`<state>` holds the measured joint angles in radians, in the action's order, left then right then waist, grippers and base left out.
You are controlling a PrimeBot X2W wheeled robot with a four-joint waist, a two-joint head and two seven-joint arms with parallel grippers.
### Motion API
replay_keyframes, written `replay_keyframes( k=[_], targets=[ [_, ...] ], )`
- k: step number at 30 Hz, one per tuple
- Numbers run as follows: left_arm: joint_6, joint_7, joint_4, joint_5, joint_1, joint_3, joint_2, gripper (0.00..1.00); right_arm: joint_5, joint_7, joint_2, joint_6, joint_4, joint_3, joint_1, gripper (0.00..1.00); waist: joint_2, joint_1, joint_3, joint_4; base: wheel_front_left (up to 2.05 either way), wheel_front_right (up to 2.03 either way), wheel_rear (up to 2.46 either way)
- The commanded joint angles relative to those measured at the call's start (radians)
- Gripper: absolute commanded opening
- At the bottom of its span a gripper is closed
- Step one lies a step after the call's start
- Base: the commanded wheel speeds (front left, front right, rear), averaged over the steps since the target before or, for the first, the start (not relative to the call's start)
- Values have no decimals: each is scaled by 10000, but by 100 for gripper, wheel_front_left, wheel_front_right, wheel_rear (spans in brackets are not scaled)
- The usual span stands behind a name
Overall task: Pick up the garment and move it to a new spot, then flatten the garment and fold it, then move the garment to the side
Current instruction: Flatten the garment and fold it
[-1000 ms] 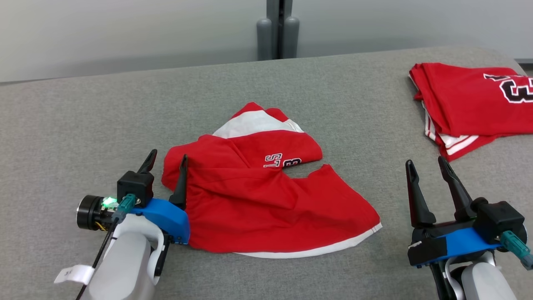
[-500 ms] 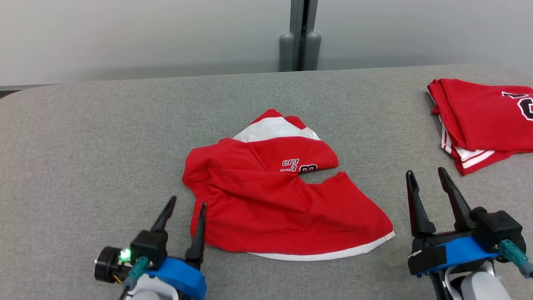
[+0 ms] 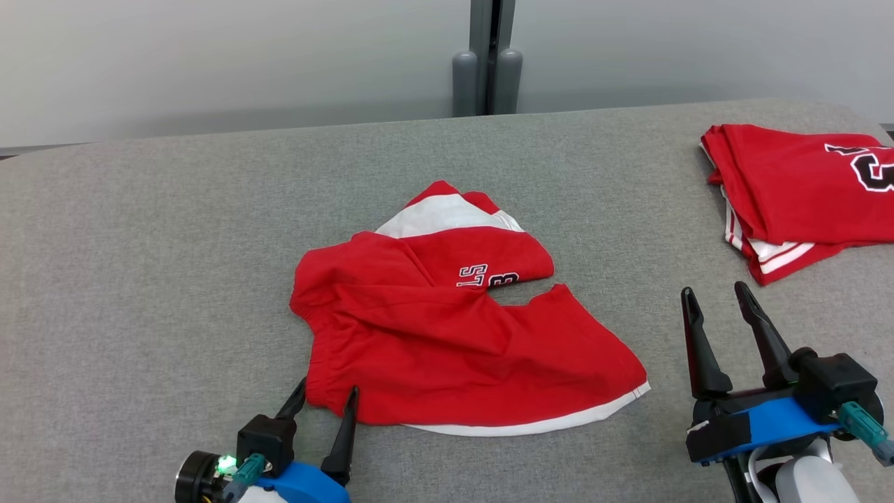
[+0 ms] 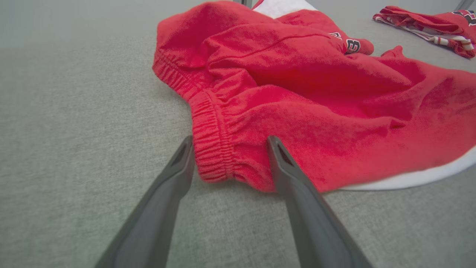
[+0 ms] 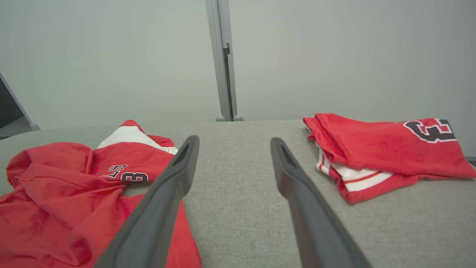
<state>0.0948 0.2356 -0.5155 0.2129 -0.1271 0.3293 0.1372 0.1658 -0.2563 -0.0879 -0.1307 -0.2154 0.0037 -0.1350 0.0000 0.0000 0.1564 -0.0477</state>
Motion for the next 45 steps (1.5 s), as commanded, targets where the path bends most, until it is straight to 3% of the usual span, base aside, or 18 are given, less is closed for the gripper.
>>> replay_keyframes(
  k=[1, 7, 8, 9, 10, 23, 32, 38, 45],
  targets=[
    [32, -92, -158, 80, -141, 26, -37, 100, 46, -5, -79, -1, -25, -8, 12, 100, 0, 0, 26, -60, 0, 0, 0],
    [110, 2, -538, 175, -545, 211, -150, 100, 81, -5, -108, -1, 2, 25, -41, 100, 0, 0, 84, -188, 0, 0, 0],
    [124, 43, -604, 191, -614, 247, -164, 76, 71, -5, -108, -1, 6, 15, -33, 100, 0, 0, 76, -188, 0, 0, 0],
    [151, 70, -632, 199, -696, 273, -181, 45, 55, -3, -109, -1, 9, -7, -17, 100, 0, 0, 66, -180, 0, 0, 0],
    [173, 101, -649, 204, -781, 302, -194, 0, 34, 1, -107, -1, 8, -21, -2, 100, 0, 0, 50, -169, 0, 0, 0],
    [250, 270, 319, 372, -196, 540, -19, 0, 99, -16, 24, -1, -190, -143, 405, 100, 0, 0, -539, 620, 0, 0, 0],
    [-25, -823, 2461, 545, 1549, 790, 383, 0, 134, -47, 90, -1, -239, -216, 407, 100, 0, 0, -517, 1107, 0, 0, 0],
    [-250, -1313, 3637, 671, 2128, 761, 571, 0, 158, -65, 51, -1, -294, -246, 355, 100, 0, 0, -377, 1171, 0, 0, 0],
    [-272, -1292, 3724, 622, 1660, 727, 687, 0, 143, -75, -47, -1, -361, -170, 140, 100, 0, 0, -226, 866, 0, 0, 0]
  ],
)
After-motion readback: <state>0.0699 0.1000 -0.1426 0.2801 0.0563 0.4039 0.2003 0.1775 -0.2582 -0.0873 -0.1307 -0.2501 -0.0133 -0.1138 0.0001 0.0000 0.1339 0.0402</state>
